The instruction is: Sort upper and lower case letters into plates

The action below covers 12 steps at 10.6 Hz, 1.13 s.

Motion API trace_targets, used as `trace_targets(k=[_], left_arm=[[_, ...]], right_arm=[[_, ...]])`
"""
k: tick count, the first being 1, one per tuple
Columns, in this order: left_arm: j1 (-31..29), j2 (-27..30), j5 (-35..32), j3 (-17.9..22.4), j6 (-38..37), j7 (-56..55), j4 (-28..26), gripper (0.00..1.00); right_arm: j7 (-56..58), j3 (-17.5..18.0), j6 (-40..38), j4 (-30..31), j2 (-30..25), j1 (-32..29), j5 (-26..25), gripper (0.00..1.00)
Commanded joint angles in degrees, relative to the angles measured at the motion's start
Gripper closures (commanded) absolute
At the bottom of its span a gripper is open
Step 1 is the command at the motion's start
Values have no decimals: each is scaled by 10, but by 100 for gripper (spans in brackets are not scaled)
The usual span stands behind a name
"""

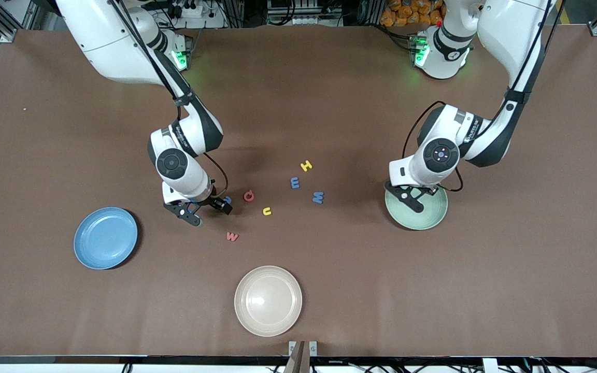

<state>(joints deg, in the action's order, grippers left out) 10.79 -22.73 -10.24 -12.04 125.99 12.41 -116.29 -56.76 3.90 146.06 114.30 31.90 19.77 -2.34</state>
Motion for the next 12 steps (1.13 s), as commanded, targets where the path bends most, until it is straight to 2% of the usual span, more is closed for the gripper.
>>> trace_targets(k=[1,2,8,12], left_arm=[[0,16,-2,-2,7,4,-13,5],[1,16,-7,-3,7,4,-12,0],[3,16,-9,-3,7,-3,-7,0],[49,-18,-9,-1,2,-134,34,0]], right_arm=[[-41,-1,13,12,-8,18,-4,0],[-47,-1,13,10,-8,24,-3,0],[-53,-2,15,9,-1,33,-5,0],[-53,-2,15,7,3,32,-6,0]])
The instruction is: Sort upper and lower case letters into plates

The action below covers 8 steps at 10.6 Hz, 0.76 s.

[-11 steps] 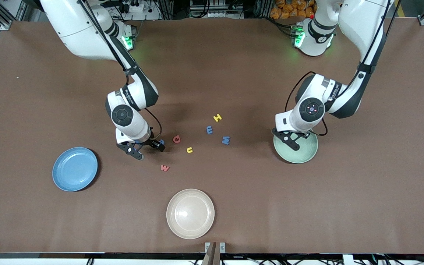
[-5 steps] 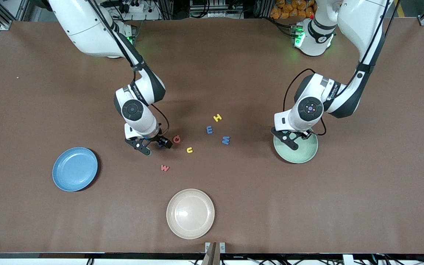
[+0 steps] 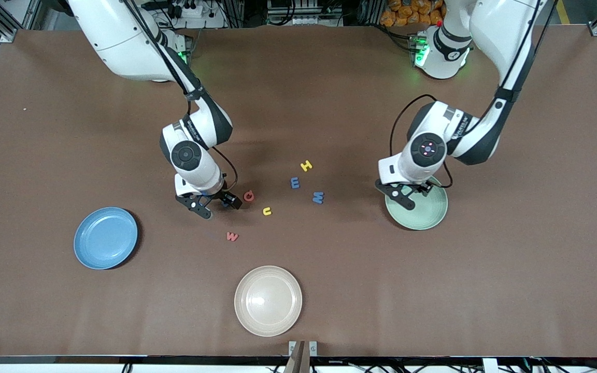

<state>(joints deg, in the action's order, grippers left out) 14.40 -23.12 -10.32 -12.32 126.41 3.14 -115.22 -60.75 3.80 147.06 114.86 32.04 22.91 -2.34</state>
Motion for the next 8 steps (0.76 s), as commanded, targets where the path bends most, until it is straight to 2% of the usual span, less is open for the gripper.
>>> trace_targets(k=[1,5,8], left_arm=[[7,-16,-8,2,-3,-45,37,0],[14,-42,-8,2,-9,-46,92,0],[13,-47,-8,2,-9,-46,98,0]], right_arm=[[-13,-1,5,1,3,-2,-6,0],[-14,-1,4,-10,14,-5,-3,0],[-14,-1,4,-11,15,0,-1,0]])
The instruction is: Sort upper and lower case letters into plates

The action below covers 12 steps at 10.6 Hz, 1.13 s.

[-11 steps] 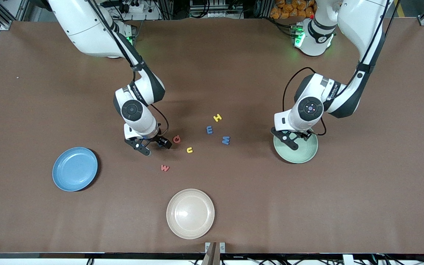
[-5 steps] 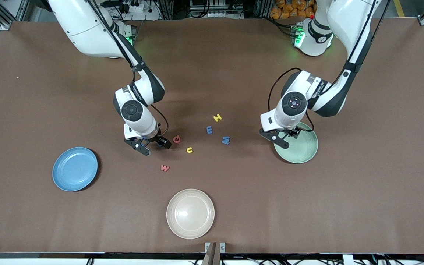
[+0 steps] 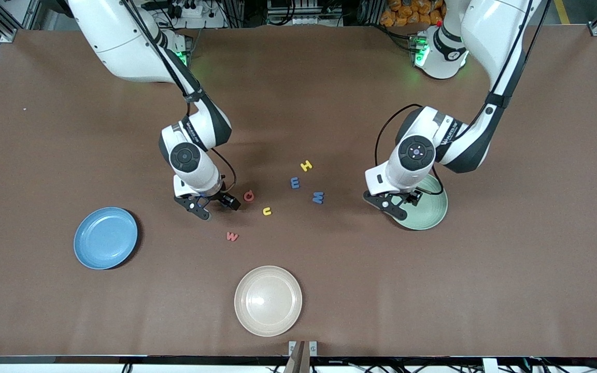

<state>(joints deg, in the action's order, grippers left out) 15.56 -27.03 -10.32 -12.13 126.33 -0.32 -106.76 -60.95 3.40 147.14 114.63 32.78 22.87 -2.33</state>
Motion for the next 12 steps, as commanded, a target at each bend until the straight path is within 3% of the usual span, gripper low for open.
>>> trace_targets(k=[1,2,3,9,12], left_arm=[[1,-14,-8,0,-8,-10,15,0],[3,-14,-8,-1,-8,-12,17,0],[3,-20,-8,-1,-8,-11,23,0],[0,-24,-7,-1,-8,-6,30,0],[-5,-23,-7,-1,-8,-2,30,0]], right_arm=[[-13,4,3,-9,8,2,0,0],[-12,4,3,-8,8,4,0,13],[-17,4,4,-9,8,7,0,99],[-14,4,1,-18,-1,0,0,100],[21,2,-36,-92,-2,-30,-1,100]])
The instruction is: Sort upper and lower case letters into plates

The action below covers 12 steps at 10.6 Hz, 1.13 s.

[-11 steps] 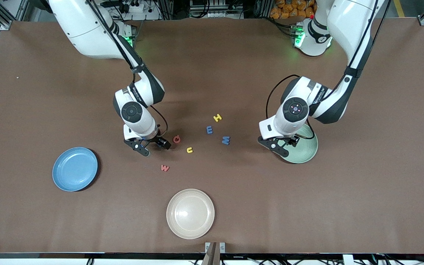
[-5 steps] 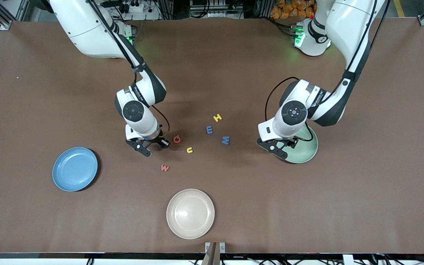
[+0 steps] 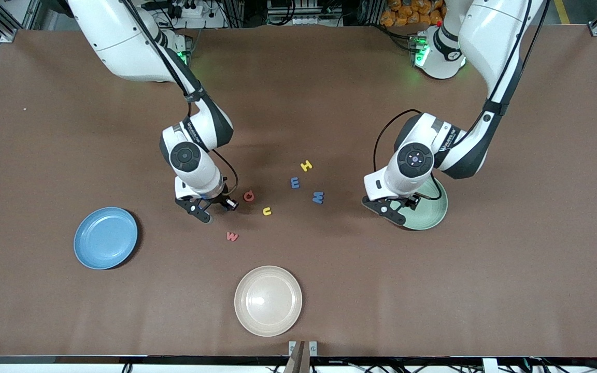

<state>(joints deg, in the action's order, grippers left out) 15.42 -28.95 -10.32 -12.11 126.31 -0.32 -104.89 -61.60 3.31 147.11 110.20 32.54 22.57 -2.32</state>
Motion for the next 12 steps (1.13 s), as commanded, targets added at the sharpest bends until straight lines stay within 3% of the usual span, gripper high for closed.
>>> trace_targets(k=[1,6,9,12], left_arm=[[-3,-4,-5,-1,-8,-3,13,0],[1,-16,-1,-2,-3,-6,22,0],[34,-67,17,-2,4,-17,81,0],[93,-119,28,2,18,-117,150,0]], right_arm=[[69,4,-78,-82,1,-51,0,100],[309,1,-178,-148,2,-160,-8,100],[441,-1,-191,-160,6,-215,-10,100],[521,-8,-191,-163,12,-252,-42,100]])
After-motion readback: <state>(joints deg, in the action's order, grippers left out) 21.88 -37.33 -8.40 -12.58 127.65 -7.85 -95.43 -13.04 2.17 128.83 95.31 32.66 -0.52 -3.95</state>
